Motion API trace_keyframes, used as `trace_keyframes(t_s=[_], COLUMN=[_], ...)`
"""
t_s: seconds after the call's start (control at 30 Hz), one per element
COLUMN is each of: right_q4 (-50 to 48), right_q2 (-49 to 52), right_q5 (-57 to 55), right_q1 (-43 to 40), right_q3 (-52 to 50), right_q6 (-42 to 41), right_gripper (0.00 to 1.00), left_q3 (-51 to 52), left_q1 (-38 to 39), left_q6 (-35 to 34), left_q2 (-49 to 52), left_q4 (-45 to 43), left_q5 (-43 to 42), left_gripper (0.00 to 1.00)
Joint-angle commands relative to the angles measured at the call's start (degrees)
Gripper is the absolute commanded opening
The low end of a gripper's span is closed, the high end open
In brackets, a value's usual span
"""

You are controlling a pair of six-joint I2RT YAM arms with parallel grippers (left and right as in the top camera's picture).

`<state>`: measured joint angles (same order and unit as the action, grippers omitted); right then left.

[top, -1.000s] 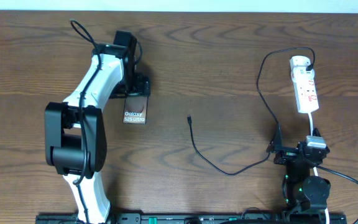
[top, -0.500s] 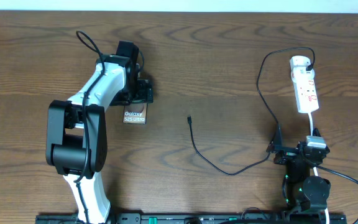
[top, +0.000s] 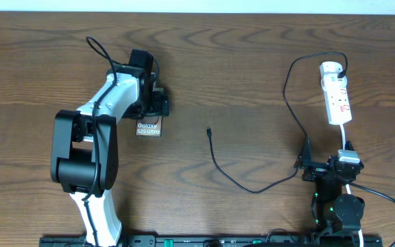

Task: Plug charger to phone and switch on socket
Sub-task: 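Lower the left gripper and close it on the phone's sides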

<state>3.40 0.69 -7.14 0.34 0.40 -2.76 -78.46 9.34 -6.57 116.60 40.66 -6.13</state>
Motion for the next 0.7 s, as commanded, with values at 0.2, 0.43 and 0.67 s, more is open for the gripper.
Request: trace_keyframes(t_s=[0.2,0.43,0.67], right_q4=[0.2,0.2,0.2], right_q2=[-0.3,-0.3,-0.3], right_q5=[-0.2,-0.2,-0.2], right_q1=[0.5,0.5,0.5], right_q3=[-0.1,-0.1,-0.1], right_q6=[0.5,0.5,0.5], right_gripper=[0.99,0.99,0.99], left_q3=[1.8,1.8,1.8], left_q1=[0.0,0.0,0.0], left_q6=[1.0,0.9,1.0], left_q2=[0.3,0.3,0.3], left_q4=[-1.6,-2.2,-2.2], left_q5=[-0.4,-0.5,-0.3], left_gripper=[0.93,0.94,0.93])
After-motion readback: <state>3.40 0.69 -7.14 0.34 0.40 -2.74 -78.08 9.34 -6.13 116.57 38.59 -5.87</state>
